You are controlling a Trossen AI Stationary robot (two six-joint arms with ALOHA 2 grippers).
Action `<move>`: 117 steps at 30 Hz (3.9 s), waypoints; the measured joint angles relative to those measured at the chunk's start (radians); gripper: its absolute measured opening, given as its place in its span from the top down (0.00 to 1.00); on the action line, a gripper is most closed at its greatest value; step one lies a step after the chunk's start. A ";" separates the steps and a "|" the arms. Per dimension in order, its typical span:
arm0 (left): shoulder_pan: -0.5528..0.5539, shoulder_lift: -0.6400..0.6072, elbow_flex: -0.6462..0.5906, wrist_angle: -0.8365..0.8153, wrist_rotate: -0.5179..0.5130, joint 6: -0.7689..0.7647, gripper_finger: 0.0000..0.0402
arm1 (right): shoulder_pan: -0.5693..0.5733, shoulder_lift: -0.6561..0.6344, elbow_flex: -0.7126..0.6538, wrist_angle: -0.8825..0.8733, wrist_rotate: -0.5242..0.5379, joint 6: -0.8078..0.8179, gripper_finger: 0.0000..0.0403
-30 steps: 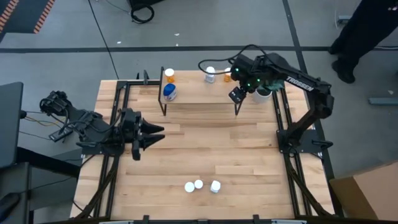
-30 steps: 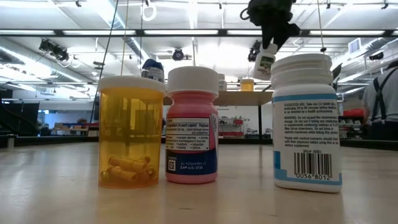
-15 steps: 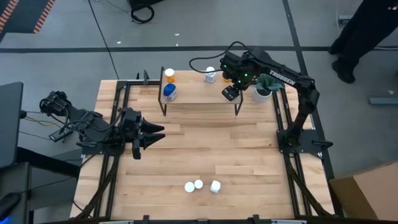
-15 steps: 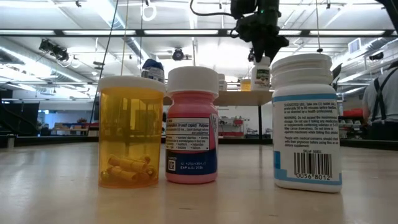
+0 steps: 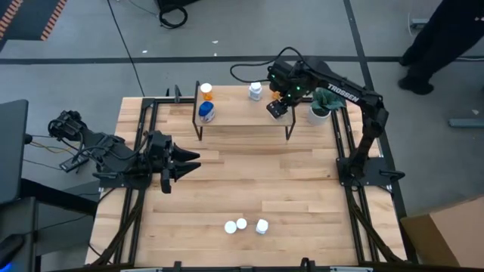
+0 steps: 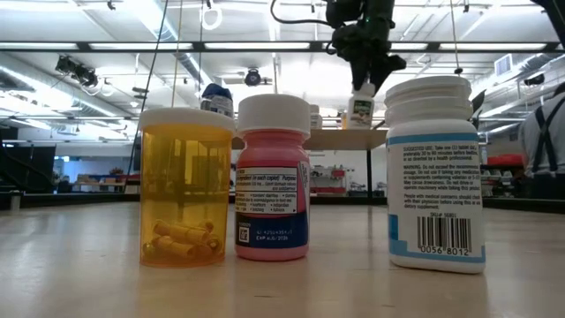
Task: Pick and place medicine bottles onto shelf by color
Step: Put the white bottle on the shelf, then put the orange bottle on the shelf
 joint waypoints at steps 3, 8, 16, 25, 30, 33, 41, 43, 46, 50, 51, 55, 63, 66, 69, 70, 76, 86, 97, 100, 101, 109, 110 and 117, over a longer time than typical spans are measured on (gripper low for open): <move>0.000 0.000 0.000 0.000 0.000 0.000 0.57 | -0.009 0.000 0.000 0.019 0.000 0.000 0.45; 0.000 0.000 0.000 0.000 0.000 0.000 0.56 | -0.024 0.000 0.000 0.023 0.001 0.000 0.45; 0.000 0.000 0.000 0.000 0.000 0.000 0.57 | -0.028 0.000 0.000 0.023 -0.017 -0.015 0.45; 0.000 0.000 0.000 0.000 0.000 0.000 0.56 | -0.028 0.000 0.000 0.022 -0.023 -0.015 0.38; 0.000 0.000 0.000 0.000 0.000 0.000 0.57 | -0.028 0.000 0.000 0.022 -0.020 -0.014 0.35; 0.000 0.000 0.000 0.000 0.000 0.000 0.57 | -0.028 0.000 0.000 0.022 -0.008 -0.015 0.34; -0.001 0.000 0.000 0.000 0.000 -0.001 0.56 | -0.028 0.000 0.000 0.042 0.026 -0.015 0.34; -0.001 0.000 0.000 0.000 0.000 -0.001 0.56 | -0.028 0.000 0.000 0.055 0.026 -0.015 0.34; -0.001 0.000 0.000 0.000 0.000 -0.001 0.57 | -0.028 0.000 -0.001 0.080 0.025 -0.014 0.34; -0.001 0.000 0.000 0.000 0.000 -0.002 0.57 | -0.028 0.000 -0.001 0.100 0.017 -0.004 0.34; -0.001 0.000 0.000 0.000 0.000 -0.002 0.57 | -0.028 0.000 -0.001 0.099 0.017 -0.006 0.34; -0.001 0.000 0.000 0.000 0.000 -0.002 0.56 | -0.028 0.000 0.002 0.097 0.015 -0.010 0.34; 0.000 0.000 0.000 0.000 0.000 0.000 0.57 | -0.026 -0.002 0.125 0.114 0.057 -0.027 0.34; 0.000 0.000 0.000 0.000 0.000 0.000 0.57 | -0.023 -0.002 0.202 0.081 0.057 -0.014 0.34; 0.000 0.000 0.000 0.000 0.000 0.000 0.57 | 0.010 -0.003 0.268 0.057 0.044 0.028 0.34; 0.000 0.000 0.000 0.000 0.000 0.000 0.57 | 0.031 -0.003 0.286 0.045 0.042 0.038 0.34; 0.000 0.000 0.000 0.001 0.000 0.000 0.57 | 0.207 -0.002 0.285 0.027 0.031 0.113 0.34; 0.000 0.000 0.000 0.000 0.000 0.003 0.57 | 0.514 -0.003 0.202 -0.062 0.159 0.394 0.34; -0.001 0.000 0.000 0.000 0.049 0.002 0.57 | 0.729 0.000 -0.018 0.097 0.048 0.613 0.34; -0.001 0.007 0.000 -0.006 0.091 0.002 0.57 | 0.800 -0.004 -0.076 0.187 0.039 0.716 0.34; -0.001 0.008 0.000 -0.019 0.114 0.001 0.57 | 0.824 -0.002 -0.096 0.205 0.036 0.753 0.34; 0.000 0.114 0.000 -0.092 0.437 0.032 0.57 | 1.013 -0.002 -0.212 0.244 0.056 1.097 0.34; -0.001 0.136 0.000 -0.100 0.482 0.045 0.57 | 1.040 -0.002 -0.219 0.244 0.058 1.140 0.34; -0.019 0.275 0.046 -0.136 0.596 0.169 0.58 | 1.198 -0.002 -0.229 0.230 0.133 1.358 0.34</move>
